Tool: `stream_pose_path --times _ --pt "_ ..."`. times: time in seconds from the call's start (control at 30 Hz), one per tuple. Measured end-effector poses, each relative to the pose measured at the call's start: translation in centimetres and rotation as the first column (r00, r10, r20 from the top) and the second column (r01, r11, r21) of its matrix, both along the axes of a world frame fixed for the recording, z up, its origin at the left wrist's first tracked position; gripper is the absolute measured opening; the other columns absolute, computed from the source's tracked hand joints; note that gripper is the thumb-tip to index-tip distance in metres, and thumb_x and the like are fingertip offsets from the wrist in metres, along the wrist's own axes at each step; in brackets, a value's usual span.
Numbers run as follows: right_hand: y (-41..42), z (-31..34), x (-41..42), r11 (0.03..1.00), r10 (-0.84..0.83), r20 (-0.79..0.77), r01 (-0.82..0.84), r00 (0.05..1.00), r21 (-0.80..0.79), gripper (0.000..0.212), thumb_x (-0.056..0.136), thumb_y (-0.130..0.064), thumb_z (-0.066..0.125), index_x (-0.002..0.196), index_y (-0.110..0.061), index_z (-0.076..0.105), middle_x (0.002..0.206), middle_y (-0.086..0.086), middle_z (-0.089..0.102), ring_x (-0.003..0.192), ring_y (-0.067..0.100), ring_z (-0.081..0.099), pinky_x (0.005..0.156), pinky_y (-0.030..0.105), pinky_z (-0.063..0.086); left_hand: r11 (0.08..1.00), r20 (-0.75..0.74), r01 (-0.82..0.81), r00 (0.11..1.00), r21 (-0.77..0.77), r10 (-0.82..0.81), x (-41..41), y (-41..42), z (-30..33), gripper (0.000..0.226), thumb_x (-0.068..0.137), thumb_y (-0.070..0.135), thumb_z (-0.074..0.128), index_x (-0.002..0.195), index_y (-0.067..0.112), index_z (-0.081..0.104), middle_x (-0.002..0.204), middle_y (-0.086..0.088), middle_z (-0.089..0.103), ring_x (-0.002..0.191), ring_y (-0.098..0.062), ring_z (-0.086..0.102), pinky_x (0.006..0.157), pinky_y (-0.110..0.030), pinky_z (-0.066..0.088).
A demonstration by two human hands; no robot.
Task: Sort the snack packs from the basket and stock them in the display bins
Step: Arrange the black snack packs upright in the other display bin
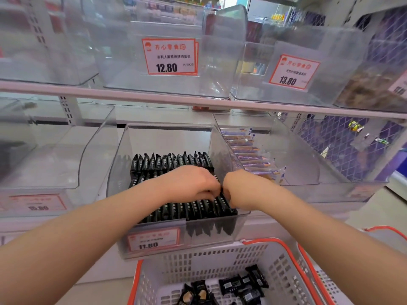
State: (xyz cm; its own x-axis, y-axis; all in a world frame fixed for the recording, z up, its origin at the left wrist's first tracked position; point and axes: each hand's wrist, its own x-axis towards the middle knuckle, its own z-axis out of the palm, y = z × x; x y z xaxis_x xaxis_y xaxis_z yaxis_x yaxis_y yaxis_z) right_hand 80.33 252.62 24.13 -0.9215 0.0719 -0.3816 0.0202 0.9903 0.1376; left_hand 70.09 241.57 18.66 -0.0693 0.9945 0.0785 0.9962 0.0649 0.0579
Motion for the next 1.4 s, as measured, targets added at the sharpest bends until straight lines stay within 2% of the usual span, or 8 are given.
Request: stream_pose_path --times 0.17,0.33,0.57,0.83,1.0,1.13,1.27,1.4 --pt "0.8 0.6 0.8 0.993 -0.088 -0.113 0.078 0.99 -0.087 0.026 0.087 -0.002 0.048 0.105 -0.003 0.067 0.095 0.013 0.066 0.087 0.028 0.06 0.068 0.028 0.048 0.986 0.003 0.091 0.996 -0.142 -0.091 1.6 1.3 -1.3 0.038 0.085 0.028 0.062 0.121 0.016 0.06 0.125 -0.004 0.056 0.111 -0.025 0.053 0.084 -0.04 0.044" --pt "0.5 0.7 1.8 0.999 -0.035 -0.103 0.033 0.994 -0.022 0.027 0.089 -0.003 0.045 0.107 -0.005 0.065 0.091 0.012 0.057 0.079 0.024 0.052 0.065 0.026 0.04 0.961 -0.118 0.248 0.965 0.124 -0.234 2.4 0.2 -1.0 0.014 0.077 0.012 0.072 0.072 0.002 0.065 0.08 -0.014 0.065 0.07 -0.028 0.063 0.053 -0.033 0.051" --pt "-0.6 -0.2 0.8 0.999 0.022 -0.015 -0.021 1.0 0.04 0.027 0.088 -0.014 0.059 0.065 -0.005 0.047 0.063 0.007 0.045 0.072 0.027 0.046 0.044 0.025 0.03 0.912 0.235 -0.174 0.968 0.372 0.089 -0.6 -3.8 3.5 0.008 0.086 0.011 0.063 0.085 0.004 0.064 0.093 -0.006 0.066 0.087 -0.022 0.062 0.08 -0.042 0.05" --pt "-2.7 -2.3 -2.1 0.958 0.081 0.352 -0.171 0.933 0.231 0.061 0.082 -0.032 0.07 0.13 -0.003 0.046 0.129 0.007 0.053 0.116 0.027 0.053 0.083 0.031 0.045 0.966 0.078 -0.179 0.983 0.185 0.167 0.7 -7.4 1.5 0.011 0.091 0.02 0.056 0.086 0.011 0.061 0.102 0.001 0.064 0.098 -0.017 0.058 0.081 -0.039 0.049" --pt "-1.6 -3.6 -2.4 0.955 0.152 0.071 -0.165 0.986 0.246 0.031 0.087 -0.001 0.056 0.117 -0.005 0.057 0.119 0.013 0.059 0.109 0.032 0.059 0.08 0.036 0.049 0.949 0.047 -0.171 0.985 0.264 0.164 0.7 -7.1 1.9 0.011 0.09 0.021 0.058 0.091 0.013 0.066 0.1 0.002 0.062 0.095 -0.018 0.057 0.074 -0.036 0.049" --pt "-0.5 -3.1 -2.7 0.998 0.044 0.016 -0.044 0.999 -0.037 0.031 0.082 -0.018 0.068 0.109 -0.006 0.061 0.107 0.01 0.064 0.089 0.023 0.059 0.068 0.026 0.042 0.937 0.086 -0.26 0.965 0.233 0.246 0.9 -7.1 1.9 0.015 0.092 0.024 0.053 0.098 0.014 0.064 0.105 0.003 0.058 0.093 -0.017 0.057 0.077 -0.034 0.047" --pt "0.3 -1.0 -2.0 0.845 -0.114 -0.13 0.028 0.985 -0.534 0.03 0.083 -0.015 0.063 0.113 -0.011 0.061 0.106 0.004 0.067 0.086 0.014 0.061 0.075 0.021 0.048 0.876 0.182 -0.318 0.946 0.363 0.268 1.8 -7.5 2.1 0.012 0.089 0.016 0.058 0.096 0.009 0.067 0.102 -0.002 0.061 0.09 -0.022 0.06 0.081 -0.037 0.048" --pt "-0.3 -2.3 -1.2 0.979 0.152 0.114 -0.165 0.982 0.115 0.046 0.08 -0.027 0.07 0.12 -0.007 0.056 0.118 0.011 0.059 0.107 0.027 0.057 0.086 0.032 0.048 0.885 0.149 -0.365 0.93 0.288 0.335 2.9 -6.7 2.1 0.018 0.093 0.023 0.051 0.104 0.014 0.063 0.109 0.002 0.057 0.096 -0.018 0.058 0.083 -0.037 0.048"
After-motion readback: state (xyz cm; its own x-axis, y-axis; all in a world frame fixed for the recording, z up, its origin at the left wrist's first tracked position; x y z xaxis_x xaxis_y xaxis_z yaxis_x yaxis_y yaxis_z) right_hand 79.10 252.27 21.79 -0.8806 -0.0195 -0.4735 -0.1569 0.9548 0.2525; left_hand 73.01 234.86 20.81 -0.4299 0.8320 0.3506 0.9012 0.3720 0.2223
